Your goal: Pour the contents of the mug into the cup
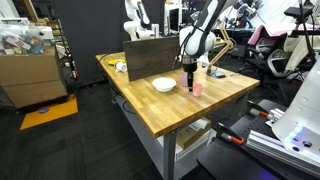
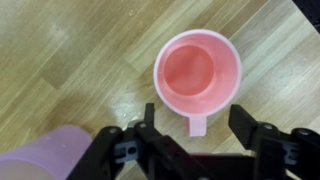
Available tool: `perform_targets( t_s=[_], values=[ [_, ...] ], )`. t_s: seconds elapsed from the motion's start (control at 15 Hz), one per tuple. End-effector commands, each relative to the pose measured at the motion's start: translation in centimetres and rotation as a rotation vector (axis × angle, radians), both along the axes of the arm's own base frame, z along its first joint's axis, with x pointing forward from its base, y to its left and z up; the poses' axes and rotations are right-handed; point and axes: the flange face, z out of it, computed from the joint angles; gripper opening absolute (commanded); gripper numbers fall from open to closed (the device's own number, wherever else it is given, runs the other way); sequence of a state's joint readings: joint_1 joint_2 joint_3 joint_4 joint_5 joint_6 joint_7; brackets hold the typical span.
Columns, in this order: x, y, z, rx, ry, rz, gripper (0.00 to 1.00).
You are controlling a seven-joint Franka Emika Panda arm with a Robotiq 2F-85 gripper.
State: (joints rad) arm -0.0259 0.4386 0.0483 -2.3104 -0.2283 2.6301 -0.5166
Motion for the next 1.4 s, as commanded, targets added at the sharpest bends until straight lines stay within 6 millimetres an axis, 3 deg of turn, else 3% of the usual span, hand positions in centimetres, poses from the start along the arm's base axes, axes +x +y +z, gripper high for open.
perform_targets(
  t_s=[0.0, 0.47, 1.0, 1.33],
  values=[
    [0.3, -0.3, -0.5, 0.013, -0.015, 0.016, 0.47],
    [0.5, -0.4, -0.3, 0.007, -0.016, 0.008, 0.01],
    [1.1, -1.5, -0.7, -0.037, 0.009, -0.155, 0.04],
    [2.4, -0.8, 1.2, -0.076, -0.007, -0.347, 0.04]
  ],
)
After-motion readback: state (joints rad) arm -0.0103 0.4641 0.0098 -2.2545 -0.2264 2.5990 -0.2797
